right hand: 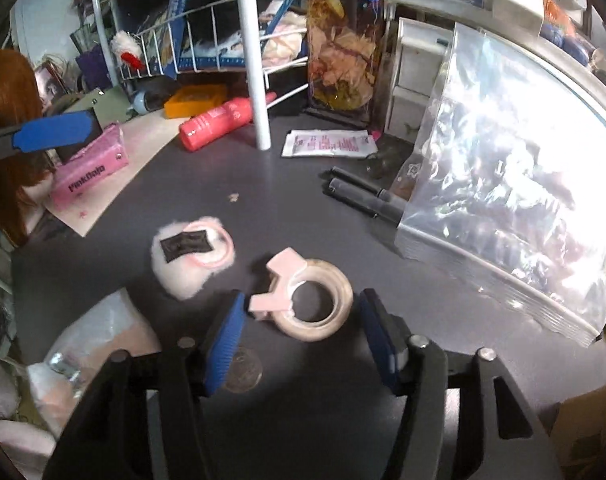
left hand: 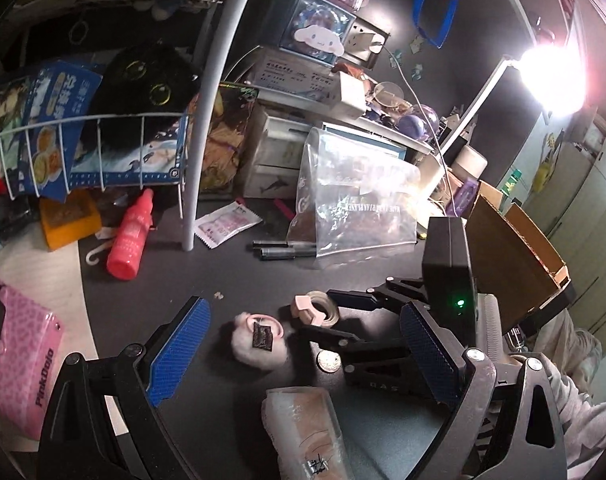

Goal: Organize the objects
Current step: 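Move the right gripper over the white tape roll on the table, then close the right gripper on the tape roll and lift it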

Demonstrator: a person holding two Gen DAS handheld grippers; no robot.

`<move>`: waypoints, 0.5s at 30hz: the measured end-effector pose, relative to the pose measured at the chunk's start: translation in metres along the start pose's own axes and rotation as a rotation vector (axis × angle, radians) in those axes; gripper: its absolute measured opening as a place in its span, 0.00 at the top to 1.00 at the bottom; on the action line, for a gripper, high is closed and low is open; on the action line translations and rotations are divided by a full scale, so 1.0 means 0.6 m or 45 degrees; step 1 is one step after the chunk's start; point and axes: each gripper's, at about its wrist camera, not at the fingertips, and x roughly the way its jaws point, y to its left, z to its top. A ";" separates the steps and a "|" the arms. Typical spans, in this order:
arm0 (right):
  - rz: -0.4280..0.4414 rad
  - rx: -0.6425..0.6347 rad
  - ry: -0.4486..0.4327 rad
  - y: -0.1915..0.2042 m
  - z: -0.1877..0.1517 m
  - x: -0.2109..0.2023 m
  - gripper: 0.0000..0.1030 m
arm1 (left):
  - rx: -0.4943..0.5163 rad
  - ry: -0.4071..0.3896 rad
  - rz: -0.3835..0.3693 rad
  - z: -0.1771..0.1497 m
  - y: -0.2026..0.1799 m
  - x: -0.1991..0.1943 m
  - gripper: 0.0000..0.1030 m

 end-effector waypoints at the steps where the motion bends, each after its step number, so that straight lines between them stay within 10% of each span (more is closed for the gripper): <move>1: 0.004 0.003 0.004 -0.001 0.000 0.000 0.57 | -0.004 0.004 0.003 -0.001 0.002 0.001 0.07; 15: 0.081 -0.064 -0.187 0.029 0.003 -0.124 0.58 | 0.011 0.086 -0.132 0.000 -0.031 0.037 0.09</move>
